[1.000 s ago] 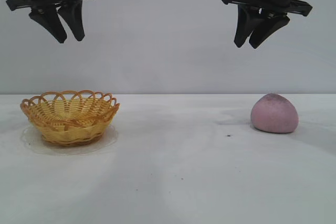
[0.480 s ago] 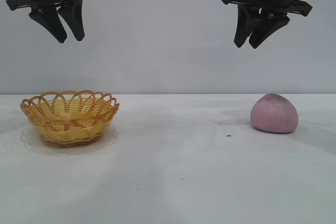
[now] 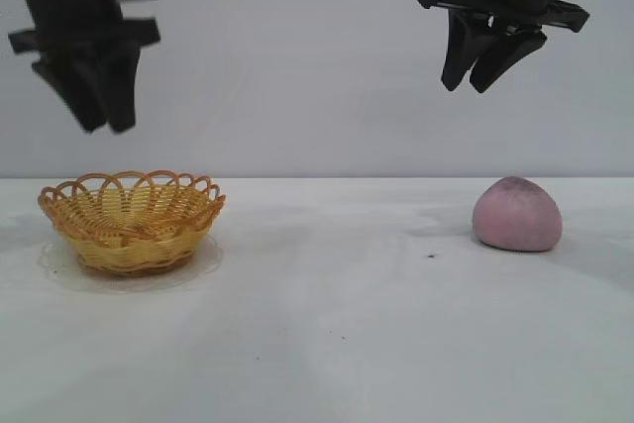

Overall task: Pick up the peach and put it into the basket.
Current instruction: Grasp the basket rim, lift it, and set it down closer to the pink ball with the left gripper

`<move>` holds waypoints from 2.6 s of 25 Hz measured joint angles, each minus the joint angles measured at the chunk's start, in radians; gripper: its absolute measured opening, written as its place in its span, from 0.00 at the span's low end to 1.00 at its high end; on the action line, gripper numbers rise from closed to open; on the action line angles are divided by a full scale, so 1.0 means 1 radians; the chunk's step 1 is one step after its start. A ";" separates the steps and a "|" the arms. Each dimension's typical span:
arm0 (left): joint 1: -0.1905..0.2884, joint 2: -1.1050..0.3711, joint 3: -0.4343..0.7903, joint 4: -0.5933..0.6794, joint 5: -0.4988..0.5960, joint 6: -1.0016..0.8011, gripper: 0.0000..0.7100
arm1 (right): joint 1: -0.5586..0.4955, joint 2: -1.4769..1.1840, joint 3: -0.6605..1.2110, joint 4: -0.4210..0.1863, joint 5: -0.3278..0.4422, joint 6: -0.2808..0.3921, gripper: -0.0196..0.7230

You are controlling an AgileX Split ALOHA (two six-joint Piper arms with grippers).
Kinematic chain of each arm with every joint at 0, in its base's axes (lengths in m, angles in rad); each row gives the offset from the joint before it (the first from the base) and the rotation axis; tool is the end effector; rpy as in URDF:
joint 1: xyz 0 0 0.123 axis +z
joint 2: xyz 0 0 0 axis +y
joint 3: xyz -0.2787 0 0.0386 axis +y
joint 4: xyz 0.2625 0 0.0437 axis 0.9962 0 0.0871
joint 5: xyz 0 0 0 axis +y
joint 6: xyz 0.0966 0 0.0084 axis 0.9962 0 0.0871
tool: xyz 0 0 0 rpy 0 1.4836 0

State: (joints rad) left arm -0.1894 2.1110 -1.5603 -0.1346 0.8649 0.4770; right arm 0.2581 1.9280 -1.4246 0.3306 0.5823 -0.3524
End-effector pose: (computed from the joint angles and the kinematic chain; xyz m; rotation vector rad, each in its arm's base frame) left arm 0.4367 -0.0938 0.1485 0.8405 2.7587 -0.1112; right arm 0.4193 0.1286 0.2034 -0.4897 2.5005 0.3006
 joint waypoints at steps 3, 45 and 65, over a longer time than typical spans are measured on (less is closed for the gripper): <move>0.000 0.025 0.000 0.000 -0.003 0.004 0.37 | 0.000 0.000 0.000 0.000 0.004 0.000 0.31; -0.136 -0.234 0.719 -1.504 -0.563 0.225 0.07 | 0.000 0.000 0.000 0.028 0.007 -0.003 0.31; -0.057 -0.370 0.721 -1.309 -0.517 0.201 0.45 | 0.000 0.000 0.000 0.036 0.007 -0.003 0.31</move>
State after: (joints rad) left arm -0.2461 1.7412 -0.8393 -1.4436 0.3478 0.6783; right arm 0.2581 1.9280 -1.4246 0.3668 0.5892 -0.3557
